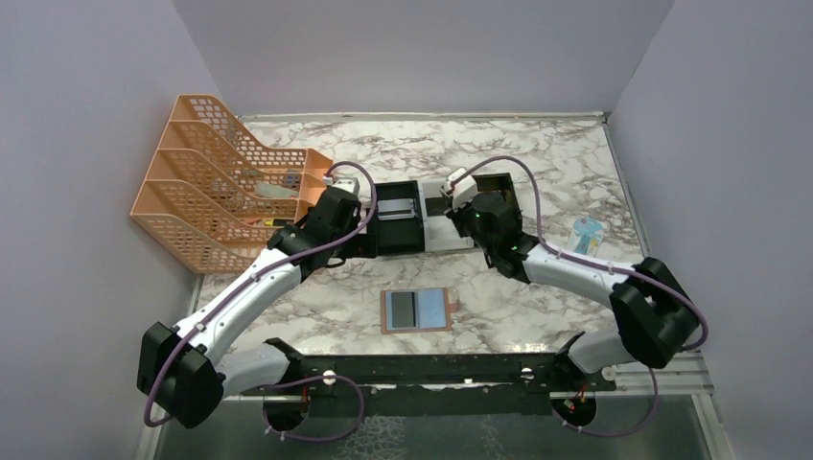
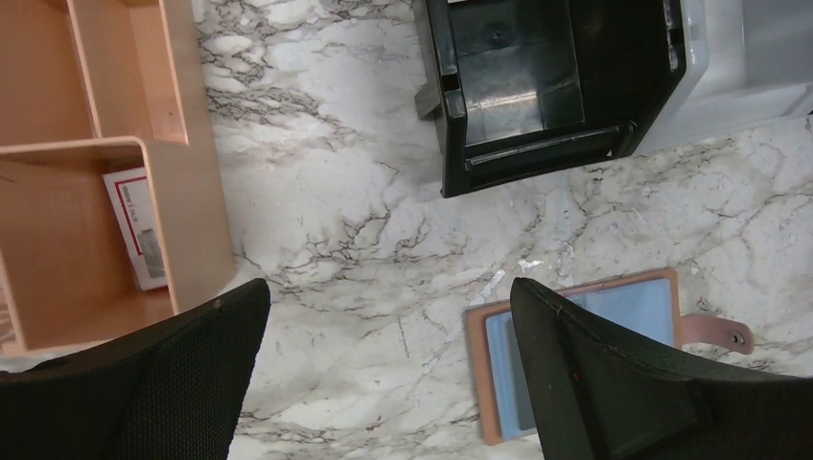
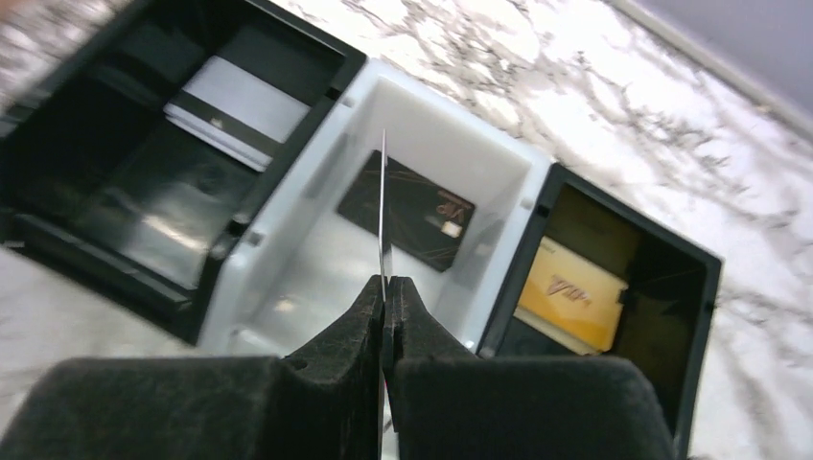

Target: Take the credit cards out of the card holder

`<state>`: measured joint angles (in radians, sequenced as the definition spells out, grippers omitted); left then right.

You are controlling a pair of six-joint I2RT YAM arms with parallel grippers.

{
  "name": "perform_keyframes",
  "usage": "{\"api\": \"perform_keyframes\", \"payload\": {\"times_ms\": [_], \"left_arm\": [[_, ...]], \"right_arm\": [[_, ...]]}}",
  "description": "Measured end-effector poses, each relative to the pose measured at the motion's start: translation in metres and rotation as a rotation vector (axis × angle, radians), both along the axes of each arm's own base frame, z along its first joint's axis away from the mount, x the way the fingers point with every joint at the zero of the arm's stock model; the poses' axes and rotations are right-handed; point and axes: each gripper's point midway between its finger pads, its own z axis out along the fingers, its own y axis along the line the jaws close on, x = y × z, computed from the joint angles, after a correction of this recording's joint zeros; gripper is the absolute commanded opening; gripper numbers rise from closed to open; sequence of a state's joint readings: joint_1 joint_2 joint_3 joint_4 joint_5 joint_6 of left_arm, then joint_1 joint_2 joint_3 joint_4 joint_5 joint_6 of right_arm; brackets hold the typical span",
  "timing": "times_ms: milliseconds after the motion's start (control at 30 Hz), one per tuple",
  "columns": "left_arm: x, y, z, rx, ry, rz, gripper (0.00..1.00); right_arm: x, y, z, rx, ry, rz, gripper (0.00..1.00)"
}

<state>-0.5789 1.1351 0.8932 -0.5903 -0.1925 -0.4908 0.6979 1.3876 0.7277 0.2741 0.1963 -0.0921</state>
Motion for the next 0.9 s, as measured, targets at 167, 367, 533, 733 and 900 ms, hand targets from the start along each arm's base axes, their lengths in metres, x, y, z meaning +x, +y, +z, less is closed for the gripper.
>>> {"api": "perform_keyframes", "payload": {"times_ms": [167, 367, 533, 733, 900], "left_arm": [[0.007, 0.007, 0.006, 0.024, -0.060, -0.020, 0.99], [0.008, 0.032, 0.002, 0.110, -0.119, 0.031, 0.99], [0.009, 0.046, 0.005, 0.157, -0.150, 0.074, 0.99], [0.012, 0.058, 0.018, 0.171, -0.203, 0.115, 0.99], [0.012, 0.064, 0.028, 0.166, -0.237, 0.132, 0.99]], "right_arm": [[0.033, -0.001, -0.030, -0.223, -0.028, -0.019, 0.01], [0.048, 0.003, -0.044, -0.368, -0.076, 0.040, 0.01], [0.061, 0.009, -0.046, -0.470, -0.148, 0.093, 0.01], [0.065, 0.012, -0.056, -0.565, -0.200, 0.163, 0.02], [0.064, 0.019, -0.055, -0.588, -0.229, 0.237, 0.02]]}}
